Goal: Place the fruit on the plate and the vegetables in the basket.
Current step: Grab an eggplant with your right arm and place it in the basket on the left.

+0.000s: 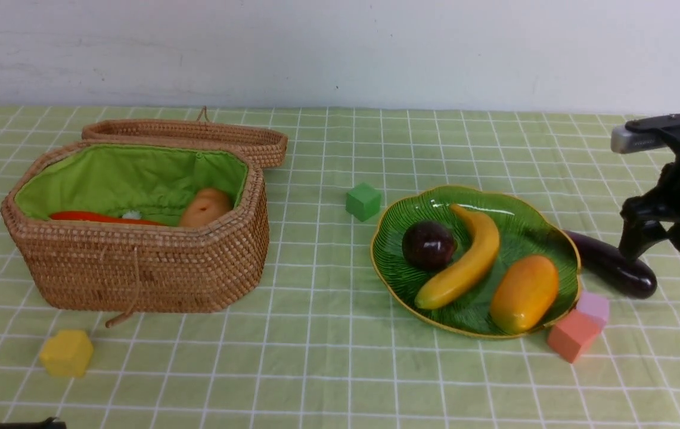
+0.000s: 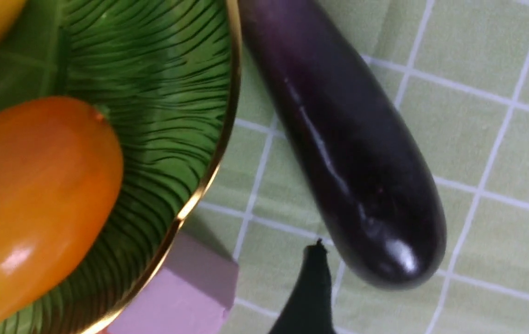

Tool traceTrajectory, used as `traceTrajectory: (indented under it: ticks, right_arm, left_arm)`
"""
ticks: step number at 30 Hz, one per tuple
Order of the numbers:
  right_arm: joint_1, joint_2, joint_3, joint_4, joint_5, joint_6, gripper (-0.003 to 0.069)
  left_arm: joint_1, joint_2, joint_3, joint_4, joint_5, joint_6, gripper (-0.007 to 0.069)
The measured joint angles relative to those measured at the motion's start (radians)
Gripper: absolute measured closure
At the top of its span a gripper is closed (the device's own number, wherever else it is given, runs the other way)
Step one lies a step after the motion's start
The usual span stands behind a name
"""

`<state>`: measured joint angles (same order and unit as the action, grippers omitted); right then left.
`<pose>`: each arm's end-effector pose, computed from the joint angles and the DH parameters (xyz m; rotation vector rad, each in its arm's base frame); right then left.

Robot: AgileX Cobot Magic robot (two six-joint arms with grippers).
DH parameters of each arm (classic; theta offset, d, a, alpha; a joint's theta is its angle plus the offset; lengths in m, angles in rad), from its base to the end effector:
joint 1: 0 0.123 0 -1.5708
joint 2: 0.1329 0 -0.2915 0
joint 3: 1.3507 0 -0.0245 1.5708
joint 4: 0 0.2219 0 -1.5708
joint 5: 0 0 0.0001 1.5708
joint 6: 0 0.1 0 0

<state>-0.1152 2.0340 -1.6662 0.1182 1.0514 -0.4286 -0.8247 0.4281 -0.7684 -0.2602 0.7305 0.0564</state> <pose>0.4059 -0.0367 0.2297 -0.3836 2.8563 0.0595 0.0141 -0.0406 0.3645 0.7668 1.7774 -0.8181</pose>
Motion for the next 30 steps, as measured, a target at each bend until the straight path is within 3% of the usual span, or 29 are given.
traceTrajectory:
  ticks: [4,17,30]
  right_arm:
    - [0.001,0.047,0.000,0.000,-0.029,-0.007,0.0046]
    - [0.001,0.136,-0.002,0.000,-0.081,-0.015,0.0234]
    - [0.001,0.135,-0.002,0.000,-0.065,0.018,0.0237]
  left_arm:
    - [0.000,0.000,0.000,0.000,0.000,0.000,0.0585]
    - [0.000,0.000,0.000,0.003,-0.008,0.000,0.0585]
    - [0.000,0.000,0.000,0.068,-0.009,-0.034,0.0585]
